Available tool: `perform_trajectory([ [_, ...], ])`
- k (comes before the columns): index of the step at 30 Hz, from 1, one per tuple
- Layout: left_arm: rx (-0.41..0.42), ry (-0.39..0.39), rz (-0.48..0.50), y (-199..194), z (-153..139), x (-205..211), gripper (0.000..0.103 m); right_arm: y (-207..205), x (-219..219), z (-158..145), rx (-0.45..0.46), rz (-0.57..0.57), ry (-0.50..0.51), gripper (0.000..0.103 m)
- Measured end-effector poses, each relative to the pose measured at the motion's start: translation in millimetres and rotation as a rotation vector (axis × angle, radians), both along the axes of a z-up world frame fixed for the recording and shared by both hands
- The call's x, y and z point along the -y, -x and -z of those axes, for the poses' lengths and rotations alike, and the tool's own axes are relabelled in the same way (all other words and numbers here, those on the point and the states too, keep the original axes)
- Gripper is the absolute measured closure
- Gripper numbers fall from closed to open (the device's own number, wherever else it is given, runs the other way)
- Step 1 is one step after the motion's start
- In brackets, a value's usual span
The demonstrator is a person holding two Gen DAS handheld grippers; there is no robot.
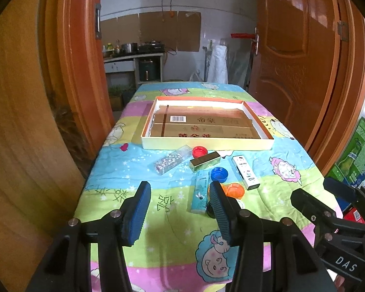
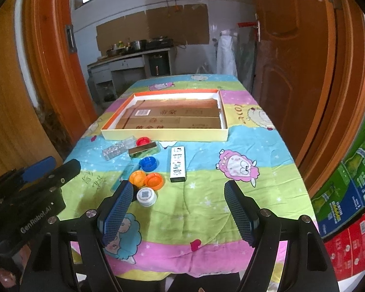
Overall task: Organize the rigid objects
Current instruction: 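Grasp the glitter tube with left tool while right grasps Hello Kitty box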
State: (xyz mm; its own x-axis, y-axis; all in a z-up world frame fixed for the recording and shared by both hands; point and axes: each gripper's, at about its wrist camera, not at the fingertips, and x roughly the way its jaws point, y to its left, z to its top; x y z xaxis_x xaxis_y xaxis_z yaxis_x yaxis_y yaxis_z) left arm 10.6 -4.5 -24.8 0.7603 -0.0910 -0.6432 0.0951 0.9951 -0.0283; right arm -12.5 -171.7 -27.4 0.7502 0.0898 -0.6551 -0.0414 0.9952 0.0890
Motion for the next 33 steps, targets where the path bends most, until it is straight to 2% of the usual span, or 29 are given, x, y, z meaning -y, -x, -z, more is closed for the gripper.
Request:
perform_trajectory([
  [7, -0.068, 0.049, 0.077, -40.1, 19.0, -7.7, 0.052, -28.9, 7.6, 16.0, -0.053, -0.003, -0.04, 0.024],
  [13, -0.098, 0.031, 0.143, -82.5, 29.4, -9.1, 0.052, -63.9, 9.2, 20.6, -0.077, -0.039, -0.046, 0.024],
  [21, -0.138, -0.119, 0.241, -120.1, 55.3, -2.1, 0.053, -104.8, 9.4, 37.7, -0.11, -0.075, -0.027, 0.024],
  [26, -0.17, -0.109, 0.251, -141.7, 65.4, -9.8, 0.053, -123.0, 9.9, 49.5, -0.131, -0.087, -0.041, 0.024],
  [28, -0.187, -0.118, 0.237, -149.4, 71.2, -12.6, 0.057, -127.9, 8.8, 54.1, -0.141, -0.091, -0.043, 0.024],
  [31, -0.218, -0.079, 0.253, -155.4, 79.0, -16.6, 0.062, -133.8, 6.6, 62.7, -0.166, -0.097, -0.042, 0.024],
  [33, -0.209, -0.086, 0.256, -153.7, 81.0, -15.0, 0.062, -137.8, 5.3, 67.8, -0.177, -0.101, -0.038, 0.033],
])
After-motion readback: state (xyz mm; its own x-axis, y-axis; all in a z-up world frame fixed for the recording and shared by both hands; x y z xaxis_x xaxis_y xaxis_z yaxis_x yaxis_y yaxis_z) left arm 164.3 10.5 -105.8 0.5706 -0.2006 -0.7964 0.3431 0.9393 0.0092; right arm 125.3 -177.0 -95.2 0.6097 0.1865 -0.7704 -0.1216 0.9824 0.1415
